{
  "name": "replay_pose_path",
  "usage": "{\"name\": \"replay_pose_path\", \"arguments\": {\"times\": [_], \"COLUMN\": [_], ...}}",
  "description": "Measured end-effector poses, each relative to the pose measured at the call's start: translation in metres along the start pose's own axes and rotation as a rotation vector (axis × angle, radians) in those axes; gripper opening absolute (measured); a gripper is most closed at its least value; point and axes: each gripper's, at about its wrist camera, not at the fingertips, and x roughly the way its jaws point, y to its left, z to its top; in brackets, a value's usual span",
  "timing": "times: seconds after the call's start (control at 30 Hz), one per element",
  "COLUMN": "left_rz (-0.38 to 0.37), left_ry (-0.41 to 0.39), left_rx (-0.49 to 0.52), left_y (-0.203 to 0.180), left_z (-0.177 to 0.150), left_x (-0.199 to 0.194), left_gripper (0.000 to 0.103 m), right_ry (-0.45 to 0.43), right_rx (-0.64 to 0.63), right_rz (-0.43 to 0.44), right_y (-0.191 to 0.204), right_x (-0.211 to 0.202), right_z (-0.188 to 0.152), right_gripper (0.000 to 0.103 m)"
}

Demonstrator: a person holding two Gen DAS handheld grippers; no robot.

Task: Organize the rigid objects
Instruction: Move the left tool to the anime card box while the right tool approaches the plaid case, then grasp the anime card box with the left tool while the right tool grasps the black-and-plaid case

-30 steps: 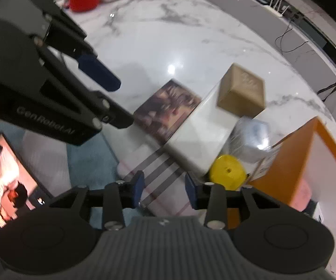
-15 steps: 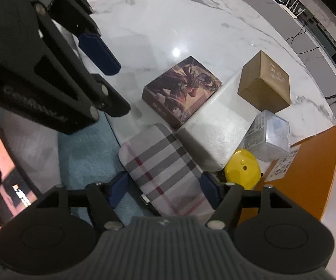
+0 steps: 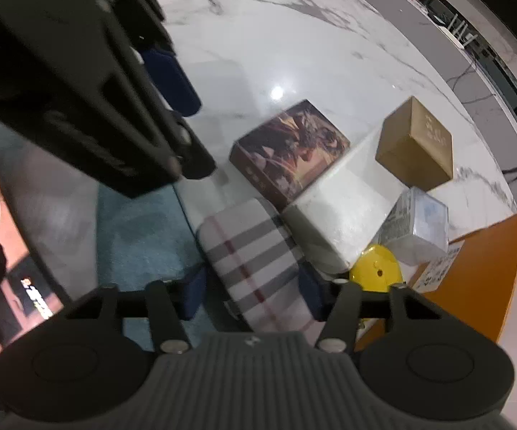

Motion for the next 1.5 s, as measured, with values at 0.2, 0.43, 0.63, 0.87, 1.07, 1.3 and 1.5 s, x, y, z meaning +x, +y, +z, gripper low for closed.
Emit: {"name": "replay_pose_path", "arguments": {"times": [0.2,0.43,0.63,0.87,1.07,1.3,1.5], "left_rz": [-0.009,-0.008,-0.005,-0.02,-0.025,-0.04,-0.022], "left_ry": [-0.01,-0.013,-0.005,-0.013,-0.033,-0.065,-0.036], "left_rx": [-0.011,-0.046,-0.046,-0.037,-0.079,-0.171,-0.254], "left_y": [0.0,0.005,0.004,0.001,0.007,0.015,0.018], "left_z": [0.001,0.002,0.003,0.003,0.004,0.017,0.032], "left_x": [-0.002,-0.002,0.001,0.002,0.006,0.015,0.034], "left_gripper": [0.049,0.049,0.049,0.049,0.052,0.073,0.077], "right_ry": [-0.031,-0.058,-0.072,-0.048,-0.059,-0.073,-0.117], "right_rx": [-0.005,0.151,0.215,0.252,0.288,0.404,0.53], "right_rz": [0.005,0.029,0.038,0.02,0.037,0.003,0.008], "right_y": [-0.001,-0.029,-0.038,-0.043,-0.048,-0.054,-0.06], "right_x": [-0.014,-0.03,-0.028,-0.016,-0.013,-0.025,-0.03], "right_z": [0.008,0.019,0.018,0.017,0.012,0.0,-0.014], "right_gripper": [0.028,0.012,0.017,0.03,0.031,0.02,0.0]}}
